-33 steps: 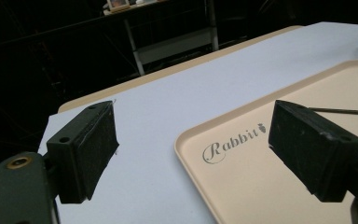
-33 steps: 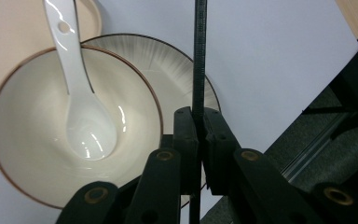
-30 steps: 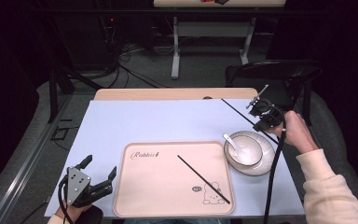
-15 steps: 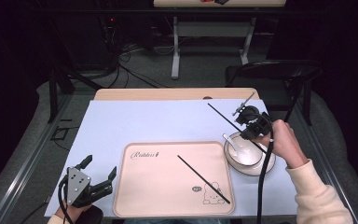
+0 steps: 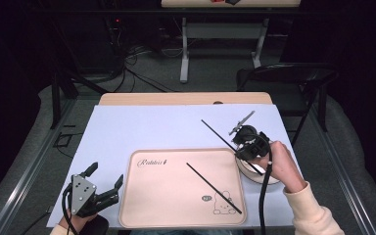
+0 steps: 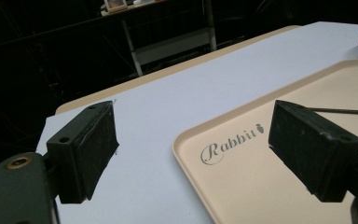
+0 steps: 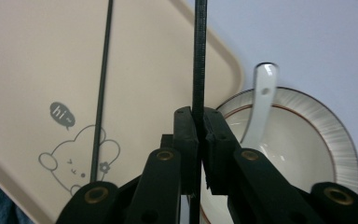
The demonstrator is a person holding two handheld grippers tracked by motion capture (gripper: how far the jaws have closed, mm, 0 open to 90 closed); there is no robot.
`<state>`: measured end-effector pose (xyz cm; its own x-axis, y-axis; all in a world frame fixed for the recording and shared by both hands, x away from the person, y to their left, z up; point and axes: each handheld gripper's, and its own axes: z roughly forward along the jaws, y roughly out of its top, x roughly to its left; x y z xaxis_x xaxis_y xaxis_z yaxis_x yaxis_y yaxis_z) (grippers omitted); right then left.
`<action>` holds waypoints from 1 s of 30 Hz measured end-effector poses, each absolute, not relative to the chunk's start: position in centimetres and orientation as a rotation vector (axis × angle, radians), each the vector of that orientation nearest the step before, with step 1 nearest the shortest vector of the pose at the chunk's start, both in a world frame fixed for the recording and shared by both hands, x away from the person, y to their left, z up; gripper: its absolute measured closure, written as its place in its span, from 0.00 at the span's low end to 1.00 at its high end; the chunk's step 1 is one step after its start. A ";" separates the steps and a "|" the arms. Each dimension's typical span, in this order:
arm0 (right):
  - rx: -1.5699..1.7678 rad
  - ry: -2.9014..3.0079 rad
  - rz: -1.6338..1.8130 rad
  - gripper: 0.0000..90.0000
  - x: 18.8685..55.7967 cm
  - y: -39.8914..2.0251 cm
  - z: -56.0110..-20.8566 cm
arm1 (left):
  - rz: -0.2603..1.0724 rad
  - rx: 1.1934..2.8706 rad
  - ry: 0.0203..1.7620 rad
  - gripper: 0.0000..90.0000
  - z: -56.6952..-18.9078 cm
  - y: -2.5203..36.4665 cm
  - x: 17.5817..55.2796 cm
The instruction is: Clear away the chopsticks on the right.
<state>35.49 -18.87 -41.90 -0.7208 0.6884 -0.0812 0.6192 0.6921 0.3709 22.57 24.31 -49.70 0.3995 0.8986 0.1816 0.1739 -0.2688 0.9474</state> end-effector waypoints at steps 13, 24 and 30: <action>1.073 2.743 0.507 0.95 34.3 -16.4 -45.4 | 0.956 1.698 0.947 0.17 -49.7 24.5 22.5; 1.141 2.789 0.455 0.95 34.7 -15.6 -49.1 | 0.965 1.695 0.940 0.17 -49.7 24.5 22.3; 1.186 2.804 0.407 0.95 35.1 -14.8 -50.9 | 0.965 1.695 0.938 0.17 -49.7 24.5 22.3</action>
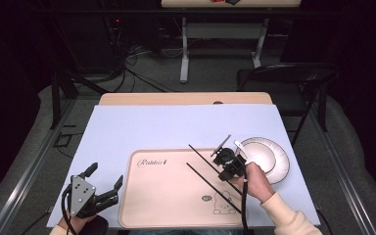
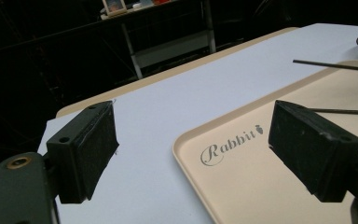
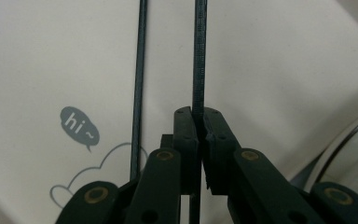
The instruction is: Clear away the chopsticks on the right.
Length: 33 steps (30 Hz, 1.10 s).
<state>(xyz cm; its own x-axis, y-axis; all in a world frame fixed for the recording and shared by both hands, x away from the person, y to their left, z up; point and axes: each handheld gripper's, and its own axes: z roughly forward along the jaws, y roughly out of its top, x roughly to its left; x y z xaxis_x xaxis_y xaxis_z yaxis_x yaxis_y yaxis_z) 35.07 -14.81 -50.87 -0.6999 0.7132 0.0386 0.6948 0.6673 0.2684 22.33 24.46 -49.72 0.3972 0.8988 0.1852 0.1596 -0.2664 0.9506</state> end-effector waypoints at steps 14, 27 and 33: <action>1.161 2.843 0.328 0.94 34.9 -13.6 -52.5 | 0.965 1.689 0.940 0.17 -49.7 24.5 22.3; 1.141 2.821 0.294 0.79 34.5 -13.7 -52.5 | 0.966 1.688 0.942 0.17 -49.7 24.5 22.3; 0.977 2.712 0.400 0.17 33.6 -14.1 -50.5 | 0.966 1.689 0.944 0.17 -49.7 24.5 22.3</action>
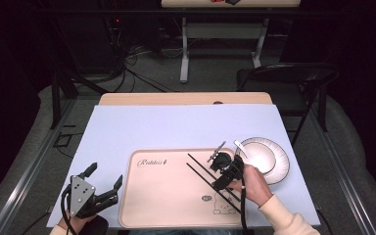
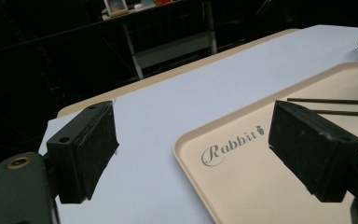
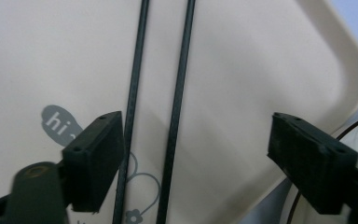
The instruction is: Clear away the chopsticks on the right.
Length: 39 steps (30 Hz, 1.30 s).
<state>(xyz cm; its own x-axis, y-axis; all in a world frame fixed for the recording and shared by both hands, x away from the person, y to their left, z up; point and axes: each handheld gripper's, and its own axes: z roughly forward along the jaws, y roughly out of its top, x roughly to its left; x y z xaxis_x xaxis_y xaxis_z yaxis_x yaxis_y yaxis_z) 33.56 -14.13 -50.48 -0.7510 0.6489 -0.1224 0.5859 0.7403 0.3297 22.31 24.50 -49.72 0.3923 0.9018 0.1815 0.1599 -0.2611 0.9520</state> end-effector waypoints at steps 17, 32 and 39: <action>0.783 2.514 0.668 0.00 30.0 -18.0 -45.3 | 0.968 1.699 0.943 0.17 -49.7 24.4 22.3; 0.750 2.336 0.933 0.00 25.8 -23.7 -44.8 | 0.969 1.697 0.946 0.17 -49.7 24.4 22.3; 0.734 2.259 1.019 0.00 23.8 -25.9 -46.0 | 0.970 1.698 0.946 0.17 -49.7 24.4 22.3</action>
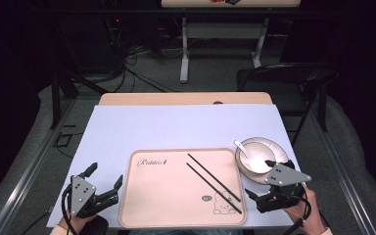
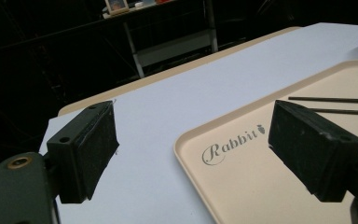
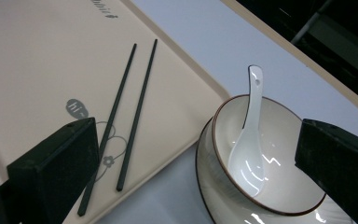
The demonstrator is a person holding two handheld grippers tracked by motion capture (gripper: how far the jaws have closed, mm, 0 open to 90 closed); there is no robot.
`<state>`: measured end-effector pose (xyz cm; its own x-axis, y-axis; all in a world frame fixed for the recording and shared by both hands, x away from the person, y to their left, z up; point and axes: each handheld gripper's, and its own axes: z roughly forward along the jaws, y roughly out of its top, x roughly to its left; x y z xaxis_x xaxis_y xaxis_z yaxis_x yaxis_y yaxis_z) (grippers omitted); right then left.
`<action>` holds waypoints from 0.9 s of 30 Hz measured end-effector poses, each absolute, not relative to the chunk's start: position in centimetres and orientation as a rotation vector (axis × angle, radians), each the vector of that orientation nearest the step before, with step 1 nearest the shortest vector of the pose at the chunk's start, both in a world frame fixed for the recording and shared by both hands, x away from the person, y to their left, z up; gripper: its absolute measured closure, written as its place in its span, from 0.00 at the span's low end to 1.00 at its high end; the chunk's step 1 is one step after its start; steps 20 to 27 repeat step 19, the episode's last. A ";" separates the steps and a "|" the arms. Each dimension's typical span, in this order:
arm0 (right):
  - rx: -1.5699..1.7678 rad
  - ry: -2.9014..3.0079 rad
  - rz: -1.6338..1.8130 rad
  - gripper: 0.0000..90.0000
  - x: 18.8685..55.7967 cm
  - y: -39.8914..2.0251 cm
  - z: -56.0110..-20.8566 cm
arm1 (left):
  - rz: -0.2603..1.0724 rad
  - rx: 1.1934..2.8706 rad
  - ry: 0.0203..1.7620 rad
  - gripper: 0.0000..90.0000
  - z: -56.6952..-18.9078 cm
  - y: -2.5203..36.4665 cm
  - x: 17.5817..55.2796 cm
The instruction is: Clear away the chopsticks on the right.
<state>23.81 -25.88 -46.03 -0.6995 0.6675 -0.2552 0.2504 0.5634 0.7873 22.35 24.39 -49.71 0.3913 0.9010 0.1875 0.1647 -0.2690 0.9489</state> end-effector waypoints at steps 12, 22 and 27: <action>0.806 2.173 1.141 0.00 21.2 -28.6 -49.0 | 0.966 1.698 0.946 0.17 -49.7 24.3 22.4; 0.814 2.174 1.173 0.00 20.9 -28.8 -49.5 | 0.964 1.697 0.945 0.17 -49.7 24.3 22.5; 0.814 2.174 1.173 0.00 20.9 -28.8 -49.5 | 0.964 1.697 0.945 0.17 -49.7 24.3 22.5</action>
